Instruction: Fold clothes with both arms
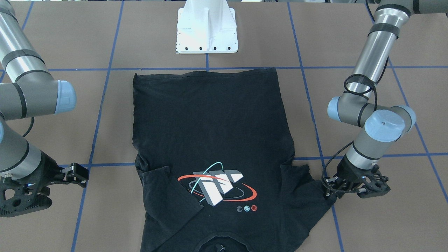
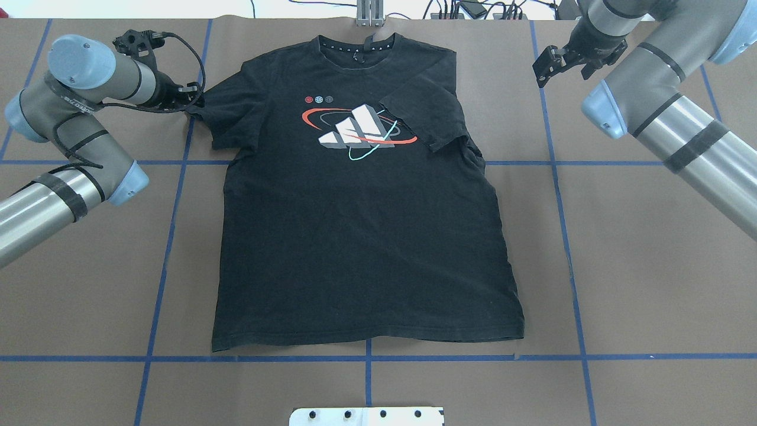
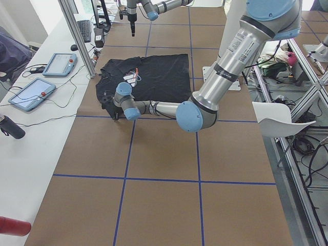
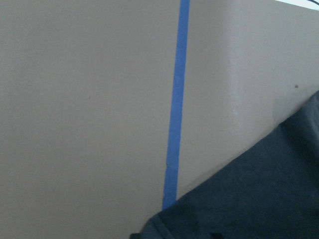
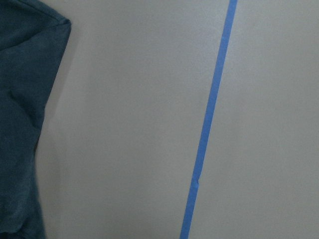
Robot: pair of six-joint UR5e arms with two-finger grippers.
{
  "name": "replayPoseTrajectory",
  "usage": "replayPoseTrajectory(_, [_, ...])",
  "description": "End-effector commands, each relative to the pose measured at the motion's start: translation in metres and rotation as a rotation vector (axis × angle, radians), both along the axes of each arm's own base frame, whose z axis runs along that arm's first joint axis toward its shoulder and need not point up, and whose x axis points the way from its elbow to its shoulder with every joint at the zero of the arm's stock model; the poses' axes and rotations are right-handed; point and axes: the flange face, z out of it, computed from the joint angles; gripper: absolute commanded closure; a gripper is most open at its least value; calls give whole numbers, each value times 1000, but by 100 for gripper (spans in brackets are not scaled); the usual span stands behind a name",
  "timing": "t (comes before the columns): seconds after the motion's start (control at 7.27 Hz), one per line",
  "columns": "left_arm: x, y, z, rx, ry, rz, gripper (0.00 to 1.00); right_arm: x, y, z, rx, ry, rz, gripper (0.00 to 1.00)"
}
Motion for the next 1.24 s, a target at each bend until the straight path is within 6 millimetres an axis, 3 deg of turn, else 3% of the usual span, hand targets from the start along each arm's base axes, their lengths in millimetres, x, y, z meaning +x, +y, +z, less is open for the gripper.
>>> replayPoseTrajectory(0.0, [1,0,2,3,-10,-4,51,-1,0,-2,2,0,0,0])
replayPoseTrajectory(0.83, [-2,-1,5,25,-26,14,52,-2,0,-3,4,0,0,0])
replayPoseTrajectory(1.1, [-1,0,5,26,-26,16,63,-1,-1,-3,4,0,1,0])
